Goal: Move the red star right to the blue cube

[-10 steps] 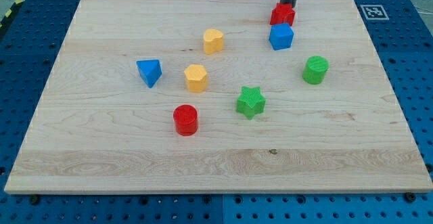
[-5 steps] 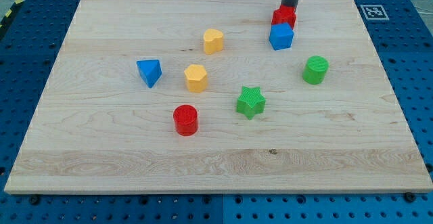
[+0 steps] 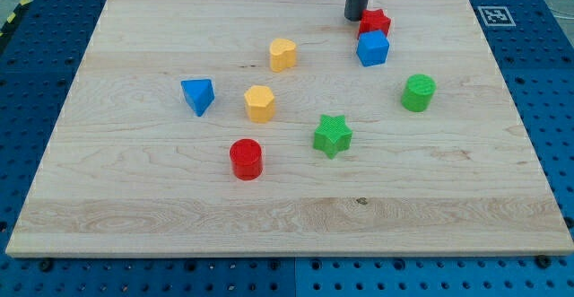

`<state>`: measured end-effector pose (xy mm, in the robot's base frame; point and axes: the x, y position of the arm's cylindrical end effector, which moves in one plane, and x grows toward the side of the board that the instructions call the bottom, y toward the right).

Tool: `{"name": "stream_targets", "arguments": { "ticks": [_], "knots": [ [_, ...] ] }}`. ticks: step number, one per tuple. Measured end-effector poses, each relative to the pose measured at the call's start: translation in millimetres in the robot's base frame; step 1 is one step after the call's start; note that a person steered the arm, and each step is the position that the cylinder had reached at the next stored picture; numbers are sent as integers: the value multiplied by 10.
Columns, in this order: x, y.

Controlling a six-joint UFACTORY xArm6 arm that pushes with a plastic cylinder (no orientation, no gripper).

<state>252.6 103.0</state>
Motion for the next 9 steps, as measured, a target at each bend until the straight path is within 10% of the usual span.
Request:
{"name": "stream_targets", "arguments": {
  "ticks": [9],
  "knots": [
    [661,320]
  ]
}}
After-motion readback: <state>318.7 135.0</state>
